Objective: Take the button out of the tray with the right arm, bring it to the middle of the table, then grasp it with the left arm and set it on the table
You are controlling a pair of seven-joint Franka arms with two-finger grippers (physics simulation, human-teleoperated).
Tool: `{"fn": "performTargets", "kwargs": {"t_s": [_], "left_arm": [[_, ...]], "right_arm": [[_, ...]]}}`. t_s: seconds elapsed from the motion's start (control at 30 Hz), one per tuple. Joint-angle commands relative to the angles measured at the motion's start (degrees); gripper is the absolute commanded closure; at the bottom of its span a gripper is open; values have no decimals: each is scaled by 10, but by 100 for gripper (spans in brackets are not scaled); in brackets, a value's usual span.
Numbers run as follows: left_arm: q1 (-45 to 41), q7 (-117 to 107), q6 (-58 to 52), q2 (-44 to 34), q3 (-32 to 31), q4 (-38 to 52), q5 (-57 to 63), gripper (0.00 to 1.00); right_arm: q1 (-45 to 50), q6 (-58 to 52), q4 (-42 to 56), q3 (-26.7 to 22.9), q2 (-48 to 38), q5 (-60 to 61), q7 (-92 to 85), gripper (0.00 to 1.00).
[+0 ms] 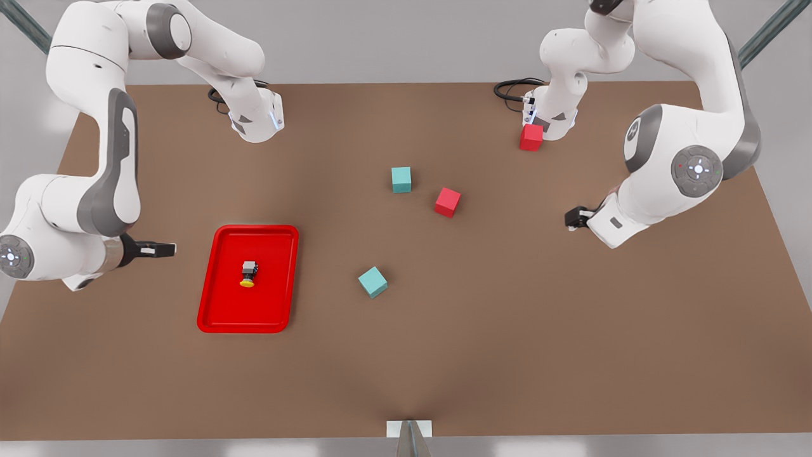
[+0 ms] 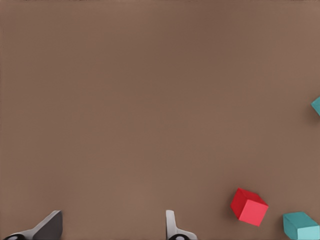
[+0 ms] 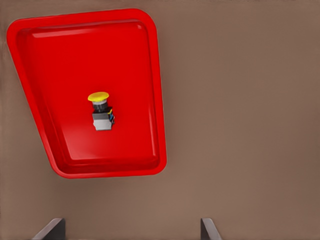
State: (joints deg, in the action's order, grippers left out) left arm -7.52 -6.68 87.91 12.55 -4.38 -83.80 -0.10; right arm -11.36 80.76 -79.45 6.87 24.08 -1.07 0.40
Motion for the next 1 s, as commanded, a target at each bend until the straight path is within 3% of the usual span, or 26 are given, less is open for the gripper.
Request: {"fn": "performTargets", "kwargs": {"t_s": [0.0, 0.17, 0.3, 0.33, 0.4, 0.53, 0.73, 0.97], "left_arm": [[0, -29, 18, 1, 0, 3, 5, 0], [1, -3, 2, 10, -2, 37, 5, 0], [-2, 7, -12, 12, -2, 22, 37, 0], [-2, 5, -11, 12, -2, 22, 37, 0], [-2, 5, -11, 16, -2, 22, 37, 0], [-2, 4, -7, 27, -2, 23, 38, 0], [-5, 0, -3, 34, -3, 25, 38, 0], [-10, 1, 9, 56, -3, 29, 38, 0]], "right_arm": [[4, 5, 0, 4, -3, 4, 4, 0], [2, 14, -10, 5, -8, 20, -1, 0], [37, 110, -9, 6, 73, 14, 7, 0], [50, 129, -29, 6, 72, 16, 8, 0], [63, 277, -170, 26, 24, 16, 24, 0], [70, 364, -259, 45, -18, 14, 37, 0], [92, 370, -262, 45, 18, -3, 95, 0], [56, 418, -289, 41, 70, -36, 90, 0]]}}
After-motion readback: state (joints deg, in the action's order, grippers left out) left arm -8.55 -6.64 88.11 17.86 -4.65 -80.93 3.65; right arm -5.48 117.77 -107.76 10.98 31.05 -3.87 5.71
